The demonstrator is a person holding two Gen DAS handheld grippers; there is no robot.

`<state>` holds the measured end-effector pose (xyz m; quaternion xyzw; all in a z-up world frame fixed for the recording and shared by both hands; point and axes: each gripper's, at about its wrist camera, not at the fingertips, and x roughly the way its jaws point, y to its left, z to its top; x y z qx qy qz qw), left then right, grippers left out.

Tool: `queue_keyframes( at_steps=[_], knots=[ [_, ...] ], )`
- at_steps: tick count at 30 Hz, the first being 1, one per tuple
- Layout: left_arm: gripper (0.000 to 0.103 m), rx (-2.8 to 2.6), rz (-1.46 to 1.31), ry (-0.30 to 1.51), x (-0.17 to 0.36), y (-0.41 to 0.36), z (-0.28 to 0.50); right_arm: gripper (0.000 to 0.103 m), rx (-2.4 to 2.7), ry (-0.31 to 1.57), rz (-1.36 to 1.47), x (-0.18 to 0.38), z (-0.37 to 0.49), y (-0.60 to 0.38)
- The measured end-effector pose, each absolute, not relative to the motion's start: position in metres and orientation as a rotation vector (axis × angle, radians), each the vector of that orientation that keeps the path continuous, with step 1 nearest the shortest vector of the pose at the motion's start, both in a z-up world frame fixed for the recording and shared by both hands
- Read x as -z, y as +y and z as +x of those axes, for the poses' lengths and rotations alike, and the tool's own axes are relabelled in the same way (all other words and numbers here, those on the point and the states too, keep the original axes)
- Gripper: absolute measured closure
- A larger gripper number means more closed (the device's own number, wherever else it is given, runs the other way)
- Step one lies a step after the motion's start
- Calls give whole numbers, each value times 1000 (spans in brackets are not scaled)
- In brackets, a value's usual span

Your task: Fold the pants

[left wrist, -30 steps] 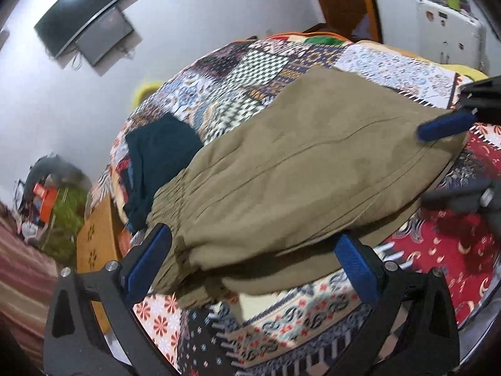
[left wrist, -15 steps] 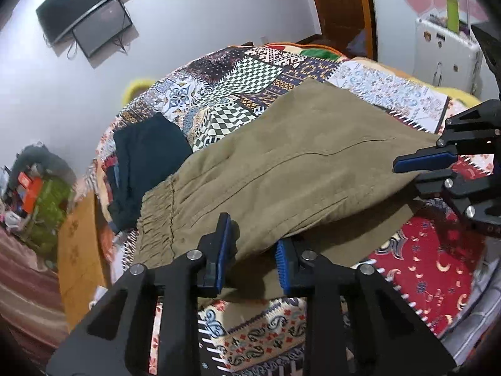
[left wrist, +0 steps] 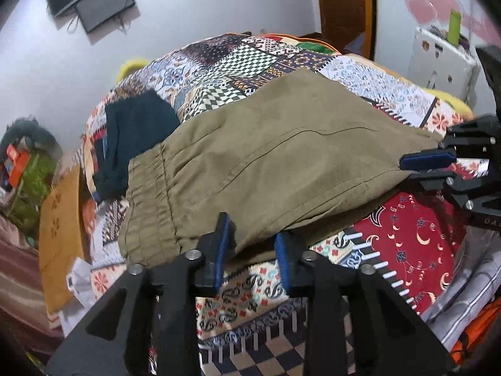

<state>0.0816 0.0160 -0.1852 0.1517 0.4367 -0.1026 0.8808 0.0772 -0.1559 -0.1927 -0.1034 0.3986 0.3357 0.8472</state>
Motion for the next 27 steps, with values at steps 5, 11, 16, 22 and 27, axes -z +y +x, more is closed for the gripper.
queue_keyframes(
  at_steps=[5,11,16,22,27],
  knots=[
    [41,197,210,899,167,37,73,78,-714,844,-124,179,73,-172],
    [34,195,78,841,137,56,78,63,-720,796,-24,156,79,-177],
    [32,191,31,831,131,57,102,59,-724,785,15,154,97,-162],
    [31,167,26,905,162,59,131,56,-719,849,-1,182,116,-137],
    [28,96,65,955,195,75,132,54,-702,900,6,205,115,-146]
  ],
)
